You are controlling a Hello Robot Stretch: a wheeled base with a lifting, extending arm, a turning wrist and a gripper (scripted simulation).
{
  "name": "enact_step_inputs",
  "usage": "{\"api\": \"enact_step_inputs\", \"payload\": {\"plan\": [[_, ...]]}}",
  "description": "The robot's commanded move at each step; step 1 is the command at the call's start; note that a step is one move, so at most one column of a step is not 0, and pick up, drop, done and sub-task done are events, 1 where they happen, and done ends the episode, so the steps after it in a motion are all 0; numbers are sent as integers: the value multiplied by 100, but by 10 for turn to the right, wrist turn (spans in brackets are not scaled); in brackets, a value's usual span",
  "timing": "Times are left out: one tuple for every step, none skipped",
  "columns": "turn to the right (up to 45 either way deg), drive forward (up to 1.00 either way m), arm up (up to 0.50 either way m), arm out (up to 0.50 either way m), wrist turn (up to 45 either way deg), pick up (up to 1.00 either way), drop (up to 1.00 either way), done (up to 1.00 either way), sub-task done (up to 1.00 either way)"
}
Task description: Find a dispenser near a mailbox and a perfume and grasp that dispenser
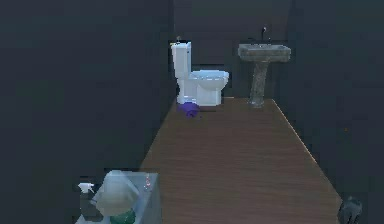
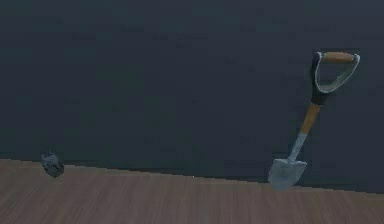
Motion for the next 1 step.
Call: {"api": "enact_step_inputs", "payload": {"plan": [[0, 100, 0, 0, 0, 0, 0, 0, 0]]}}
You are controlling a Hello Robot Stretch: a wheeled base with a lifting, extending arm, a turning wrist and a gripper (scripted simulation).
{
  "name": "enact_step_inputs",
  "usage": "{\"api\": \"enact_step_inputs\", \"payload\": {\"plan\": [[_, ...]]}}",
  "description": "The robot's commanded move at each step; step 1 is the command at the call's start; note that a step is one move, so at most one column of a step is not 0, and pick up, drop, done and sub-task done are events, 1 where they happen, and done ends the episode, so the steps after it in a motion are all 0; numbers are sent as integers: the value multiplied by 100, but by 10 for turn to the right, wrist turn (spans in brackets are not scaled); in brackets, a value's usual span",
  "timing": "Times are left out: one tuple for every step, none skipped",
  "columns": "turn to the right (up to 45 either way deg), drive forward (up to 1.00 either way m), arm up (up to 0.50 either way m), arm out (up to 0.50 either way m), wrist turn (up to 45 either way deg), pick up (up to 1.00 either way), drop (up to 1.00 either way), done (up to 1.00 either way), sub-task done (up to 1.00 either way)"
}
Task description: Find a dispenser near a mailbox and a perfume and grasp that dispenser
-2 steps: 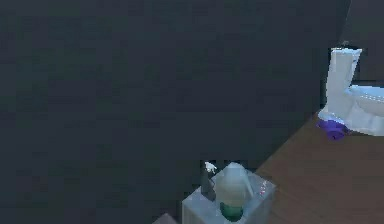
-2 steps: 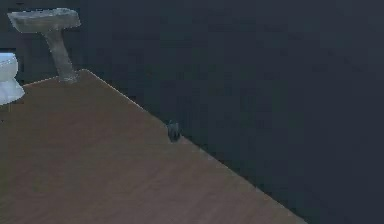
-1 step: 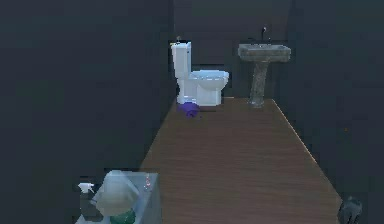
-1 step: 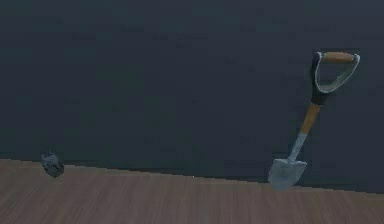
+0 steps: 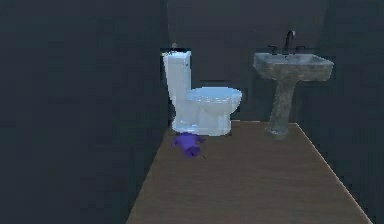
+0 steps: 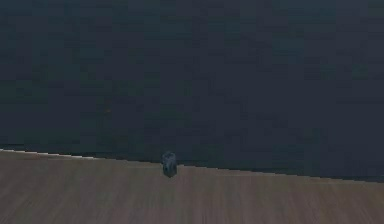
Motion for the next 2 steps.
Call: {"api": "enact_step_inputs", "payload": {"plan": [[90, 0, 0, 0, 0, 0, 0, 0, 0], [0, 20, 0, 0, 0, 0, 0, 0, 0]]}}
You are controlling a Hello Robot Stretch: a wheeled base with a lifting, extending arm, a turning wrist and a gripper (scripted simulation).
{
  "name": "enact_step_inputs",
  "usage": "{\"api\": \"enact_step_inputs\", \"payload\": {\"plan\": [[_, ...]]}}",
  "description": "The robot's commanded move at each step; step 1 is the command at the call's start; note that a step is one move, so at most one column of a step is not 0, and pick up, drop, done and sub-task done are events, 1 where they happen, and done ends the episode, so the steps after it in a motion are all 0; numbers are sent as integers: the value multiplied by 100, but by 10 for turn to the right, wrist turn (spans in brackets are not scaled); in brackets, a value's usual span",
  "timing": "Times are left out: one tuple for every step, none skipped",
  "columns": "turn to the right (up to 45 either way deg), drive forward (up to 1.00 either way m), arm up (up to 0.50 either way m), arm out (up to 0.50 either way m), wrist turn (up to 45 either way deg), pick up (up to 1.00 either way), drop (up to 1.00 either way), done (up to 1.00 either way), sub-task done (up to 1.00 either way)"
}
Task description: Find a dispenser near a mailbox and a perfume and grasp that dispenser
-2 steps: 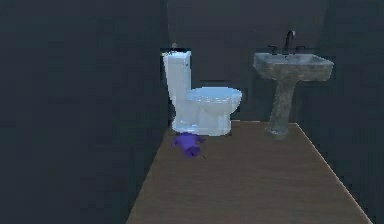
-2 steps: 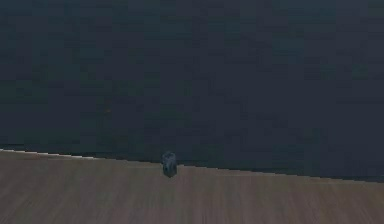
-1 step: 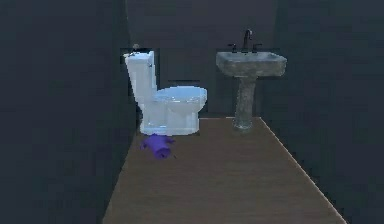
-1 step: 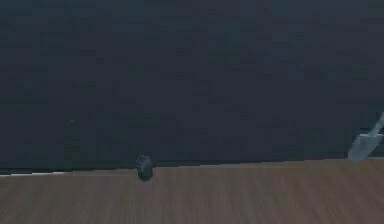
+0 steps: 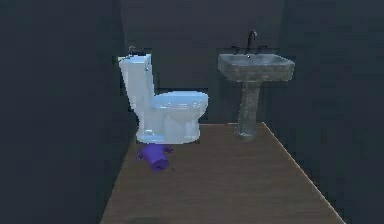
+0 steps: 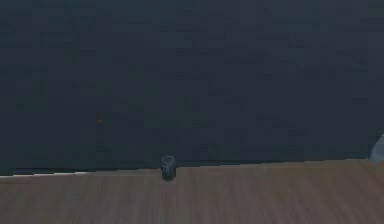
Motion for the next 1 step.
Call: {"api": "enact_step_inputs", "payload": {"plan": [[-450, 0, 0, 0, 0, 0, 0, 0, 0]]}}
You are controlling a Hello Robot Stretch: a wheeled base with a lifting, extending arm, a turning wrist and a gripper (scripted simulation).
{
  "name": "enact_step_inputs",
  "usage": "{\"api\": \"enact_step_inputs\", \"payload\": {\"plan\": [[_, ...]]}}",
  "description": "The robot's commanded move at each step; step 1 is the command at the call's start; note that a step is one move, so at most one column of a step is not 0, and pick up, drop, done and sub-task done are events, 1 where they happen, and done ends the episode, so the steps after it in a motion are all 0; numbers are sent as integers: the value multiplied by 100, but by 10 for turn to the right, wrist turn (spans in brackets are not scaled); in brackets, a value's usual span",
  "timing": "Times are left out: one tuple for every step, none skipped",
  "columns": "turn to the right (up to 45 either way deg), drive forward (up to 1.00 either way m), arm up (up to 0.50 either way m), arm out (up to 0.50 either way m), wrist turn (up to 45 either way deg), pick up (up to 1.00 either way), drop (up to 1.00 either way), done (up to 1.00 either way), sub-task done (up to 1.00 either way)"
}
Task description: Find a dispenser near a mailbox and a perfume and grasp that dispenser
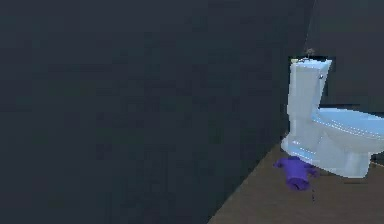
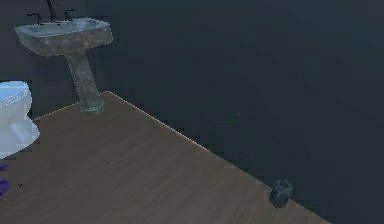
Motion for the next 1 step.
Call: {"api": "enact_step_inputs", "payload": {"plan": [[-270, 0, 0, 0, 0, 0, 0, 0, 0]]}}
